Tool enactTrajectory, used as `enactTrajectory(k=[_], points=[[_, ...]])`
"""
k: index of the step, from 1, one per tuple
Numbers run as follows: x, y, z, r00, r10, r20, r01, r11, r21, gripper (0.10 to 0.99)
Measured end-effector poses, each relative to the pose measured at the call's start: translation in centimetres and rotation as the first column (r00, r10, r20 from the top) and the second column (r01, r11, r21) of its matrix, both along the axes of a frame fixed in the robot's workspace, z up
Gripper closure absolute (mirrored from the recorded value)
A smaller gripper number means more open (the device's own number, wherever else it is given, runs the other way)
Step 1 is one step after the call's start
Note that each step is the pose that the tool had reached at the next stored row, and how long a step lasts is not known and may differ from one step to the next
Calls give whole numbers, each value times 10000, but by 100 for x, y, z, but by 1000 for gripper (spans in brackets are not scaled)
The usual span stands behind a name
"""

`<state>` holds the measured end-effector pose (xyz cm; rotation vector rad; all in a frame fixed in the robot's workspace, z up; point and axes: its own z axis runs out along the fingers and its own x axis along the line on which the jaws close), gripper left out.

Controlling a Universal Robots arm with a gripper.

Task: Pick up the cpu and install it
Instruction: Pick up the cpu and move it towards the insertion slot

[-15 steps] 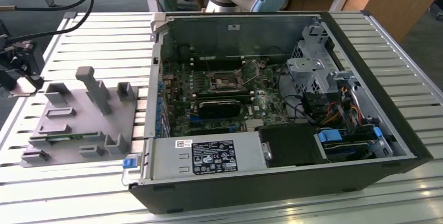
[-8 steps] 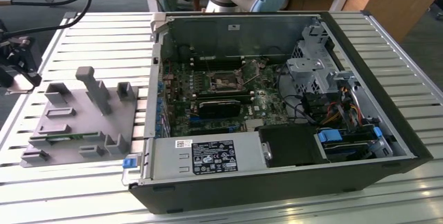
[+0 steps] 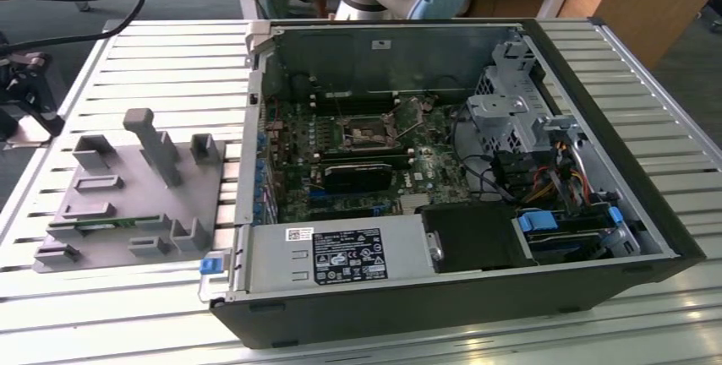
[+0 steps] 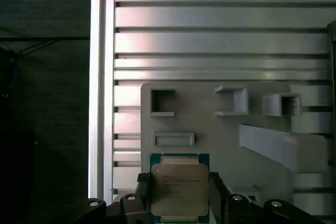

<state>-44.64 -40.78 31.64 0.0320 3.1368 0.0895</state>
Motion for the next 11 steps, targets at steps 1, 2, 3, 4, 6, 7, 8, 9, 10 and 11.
enactTrajectory(k=[1, 2, 3, 4, 6, 7, 8, 9, 10, 11], points=[[0, 1, 11, 10000, -1, 1, 1, 10000, 0, 553], [0, 2, 23, 10000, -2, 0, 2, 10000, -1, 553], [0, 3, 35, 10000, -3, 0, 3, 10000, 0, 553], [0, 4, 47, 10000, -5, -1, 5, 10000, -1, 553], [0, 6, 70, 10000, -8, -1, 8, 10000, 0, 553], [0, 7, 80, 10000, -10, 0, 10, 10000, 0, 553], [0, 8, 91, 10000, -13, 0, 13, 10000, 0, 553], [0, 8, 103, 10000, -14, 0, 14, 10000, 0, 553], [0, 9, 116, 10000, -17, -1, 17, 10000, -1, 553], [0, 10, 127, 10000, -19, 0, 19, 10000, 0, 553]])
